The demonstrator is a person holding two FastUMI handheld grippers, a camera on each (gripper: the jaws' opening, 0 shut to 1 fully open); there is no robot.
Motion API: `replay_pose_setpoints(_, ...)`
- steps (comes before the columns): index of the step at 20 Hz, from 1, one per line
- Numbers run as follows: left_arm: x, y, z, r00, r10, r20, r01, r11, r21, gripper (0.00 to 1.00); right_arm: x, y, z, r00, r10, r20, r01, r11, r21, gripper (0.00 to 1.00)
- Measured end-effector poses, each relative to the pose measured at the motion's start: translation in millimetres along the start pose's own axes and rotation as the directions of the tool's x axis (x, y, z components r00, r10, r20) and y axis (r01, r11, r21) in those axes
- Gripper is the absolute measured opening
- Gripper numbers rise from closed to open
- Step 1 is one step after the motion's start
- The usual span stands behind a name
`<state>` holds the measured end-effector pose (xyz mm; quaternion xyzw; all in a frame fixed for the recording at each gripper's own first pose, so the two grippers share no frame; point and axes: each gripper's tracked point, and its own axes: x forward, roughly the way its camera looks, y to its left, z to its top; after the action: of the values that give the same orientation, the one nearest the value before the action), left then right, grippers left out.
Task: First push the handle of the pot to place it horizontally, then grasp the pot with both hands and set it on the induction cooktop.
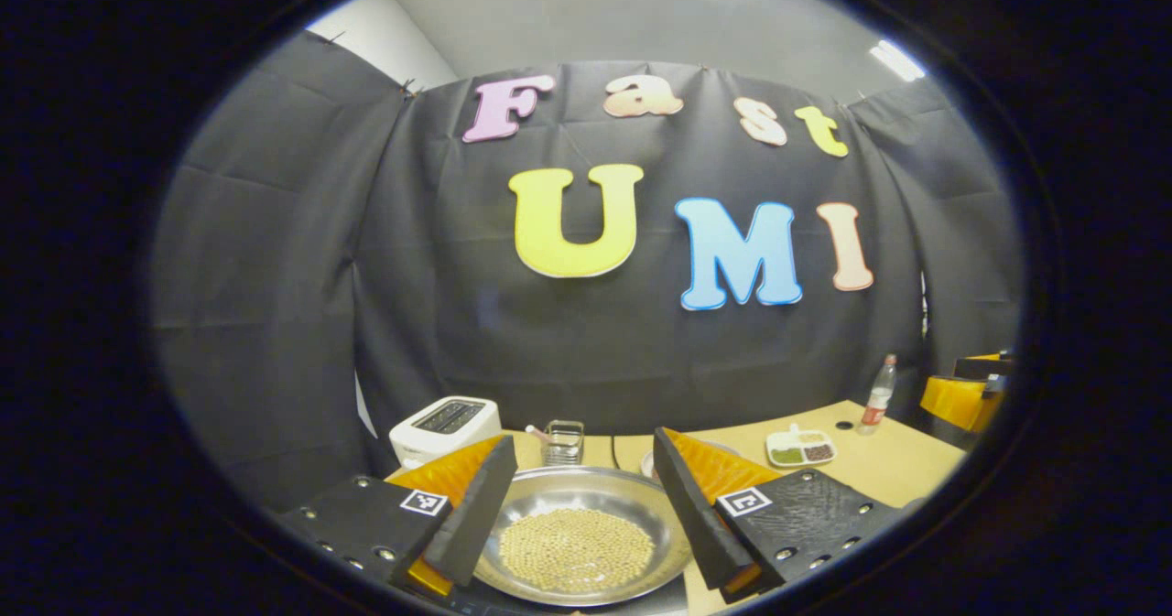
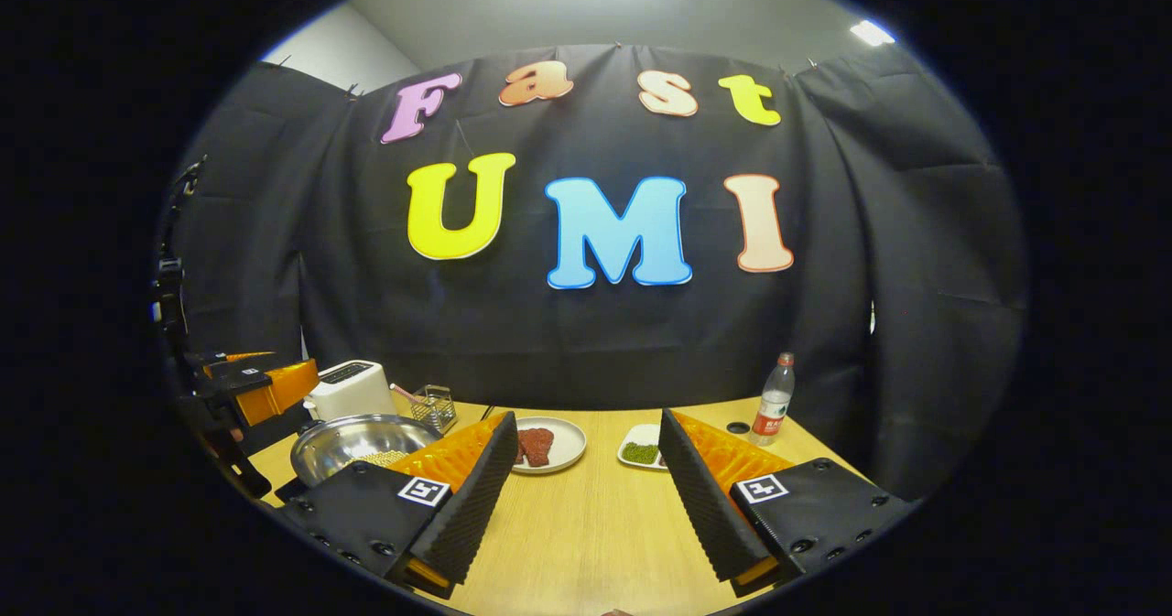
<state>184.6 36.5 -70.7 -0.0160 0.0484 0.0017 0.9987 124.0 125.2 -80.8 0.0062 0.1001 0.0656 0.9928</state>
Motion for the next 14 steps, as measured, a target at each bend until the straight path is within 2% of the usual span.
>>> replay_pose_setpoints(4, -37.0, -42.2, 29.9, 0.999, -0.018, 0.049, 0.018, 1.0, 0.012, 0.89, -32.5, -24.3, 14.9, 0.999, 0.028, 0.042, -0.029, 1.0, 0.006, 0.98)
replay_pose_setpoints(8, -80.0, -77.4, 63.9, 0.994, -0.025, 0.108, 0.023, 0.999, 0.023, 0.89, -63.6, -58.0, 34.9, 0.995, 0.026, 0.092, -0.026, 1.0, 0.002, 0.98)
replay_pose_setpoints(14, -138.7, -103.0, 89.9, 0.989, 0.005, 0.15, -0.008, 1.0, 0.015, 0.89, -104.0, -95.9, 50.0, 0.99, 0.036, 0.135, -0.037, 0.999, 0.003, 0.98)
